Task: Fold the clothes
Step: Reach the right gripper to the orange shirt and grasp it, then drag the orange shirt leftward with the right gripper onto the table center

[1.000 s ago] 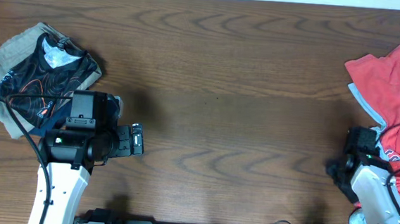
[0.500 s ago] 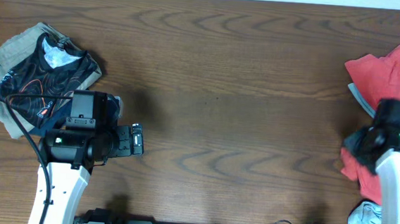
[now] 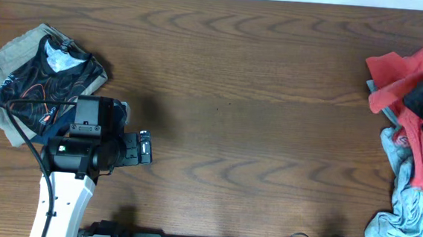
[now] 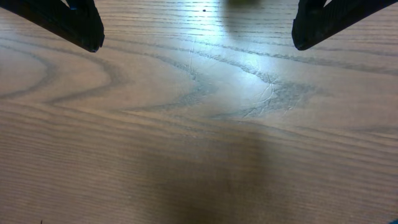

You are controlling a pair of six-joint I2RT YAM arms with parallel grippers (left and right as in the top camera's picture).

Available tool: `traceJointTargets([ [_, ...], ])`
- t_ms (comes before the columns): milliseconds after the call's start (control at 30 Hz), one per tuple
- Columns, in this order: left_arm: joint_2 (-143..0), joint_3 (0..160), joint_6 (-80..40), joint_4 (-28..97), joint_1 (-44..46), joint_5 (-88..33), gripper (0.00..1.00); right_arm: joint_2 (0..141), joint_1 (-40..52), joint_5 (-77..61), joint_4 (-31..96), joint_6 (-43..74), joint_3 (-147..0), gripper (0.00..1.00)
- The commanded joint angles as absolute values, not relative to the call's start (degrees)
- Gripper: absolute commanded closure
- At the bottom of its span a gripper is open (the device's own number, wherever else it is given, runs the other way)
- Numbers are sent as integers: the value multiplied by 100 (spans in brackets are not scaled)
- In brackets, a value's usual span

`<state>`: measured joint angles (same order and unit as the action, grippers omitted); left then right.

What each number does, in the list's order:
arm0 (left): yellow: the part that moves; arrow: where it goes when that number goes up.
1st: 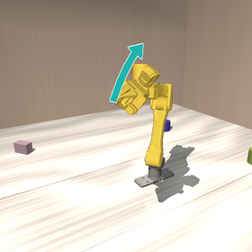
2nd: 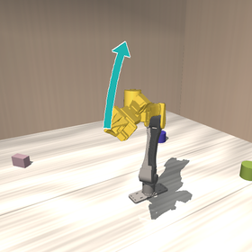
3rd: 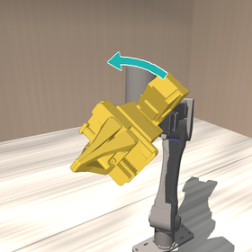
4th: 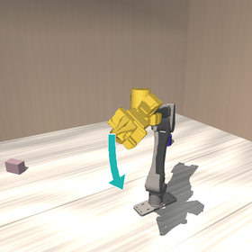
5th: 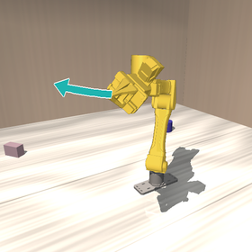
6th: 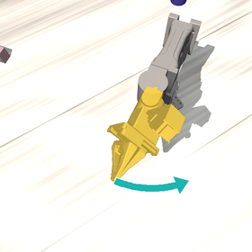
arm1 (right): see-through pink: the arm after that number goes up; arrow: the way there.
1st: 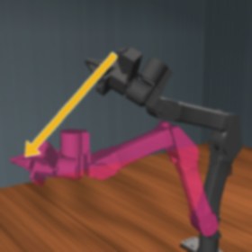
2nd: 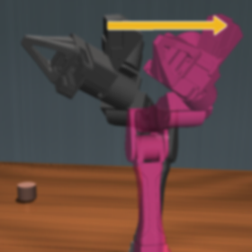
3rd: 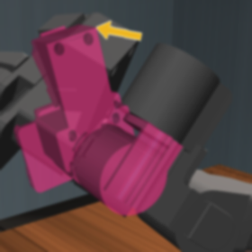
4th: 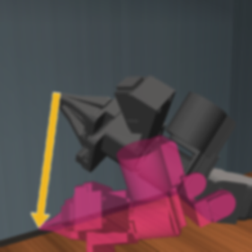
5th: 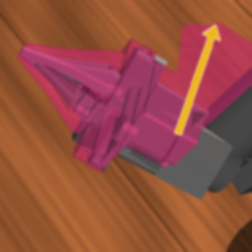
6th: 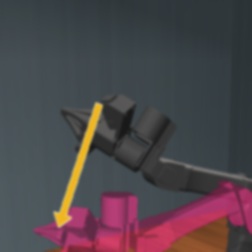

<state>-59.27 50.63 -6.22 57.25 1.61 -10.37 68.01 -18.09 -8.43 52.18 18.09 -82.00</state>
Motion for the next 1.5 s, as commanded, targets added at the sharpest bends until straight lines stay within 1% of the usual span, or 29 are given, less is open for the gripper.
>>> traceJointTargets([
  [0,-5948,5166,-676,5756,145,-1055,2,6707,-1680,-3780,5054,375,-8350,99],
  [67,-5948,5166,-676,5756,145,-1055,2,6713,-1546,-5463,4991,-370,-8350,99],
  [133,-5948,5166,-676,5756,145,-1055,2,6713,-1400,-6641,5006,-888,-8350,97],
  [200,-5948,5166,-676,5756,148,-1055,2,6713,-1236,-7229,5070,-1208,-8350,94],
  [367,-5948,5166,-676,5754,145,-1055,2,6733,-698,-6930,5347,-1376,-8311,94],
  [667,-5948,5166,-716,5553,148,-1199,2,7094,410,-5502,5894,-1400,-8265,94],
  [800,-5948,5166,-921,5448,148,-1352,2,7387,919,-4965,6108,-1400,-8265,91],
  [867,-5948,5166,-1007,5387,148,-1422,2,7555,1144,-4648,6208,-1398,-8265,85],
  [900,-5948,5166,-1096,5369,145,-1441,2,7627,1221,-4442,6248,-1396,-8265,78],
  [967,-5948,5166,-1417,5365,148,-1459,2,7787,1321,-3747,6302,-1284,-8265,54],
  [1000,-5948,5166,-1566,5347,148,-1461,2,7846,1319,-3398,6305,-1122,-8265,49],
  [1100,-5948,5162,-1772,5288,148,-1610,2,7977,1273,-1815,6307,-82,-8265,35],
  [1167,-5948,5155,-1772,5190,148,-1962,2,7983,1225,-893,6359,523,-8265,22],
  [1233,-5948,5153,-1772,5103,148,-2213,2,7968,1168,-373,6414,856,-8265,15],
  [1333,-5968,5146,-1774,5004,154,-2416,2,7959,1044,-231,6486,987,-8265,6],
  [1367,-5999,5144,-1774,4982,189,-2451,2,7959,989,-226,6521,1011,-8265,1],
  [1467,-6171,5144,-1776,4930,434,-2467,2,7959,779,-30,6659,1227,-8265,1],
])
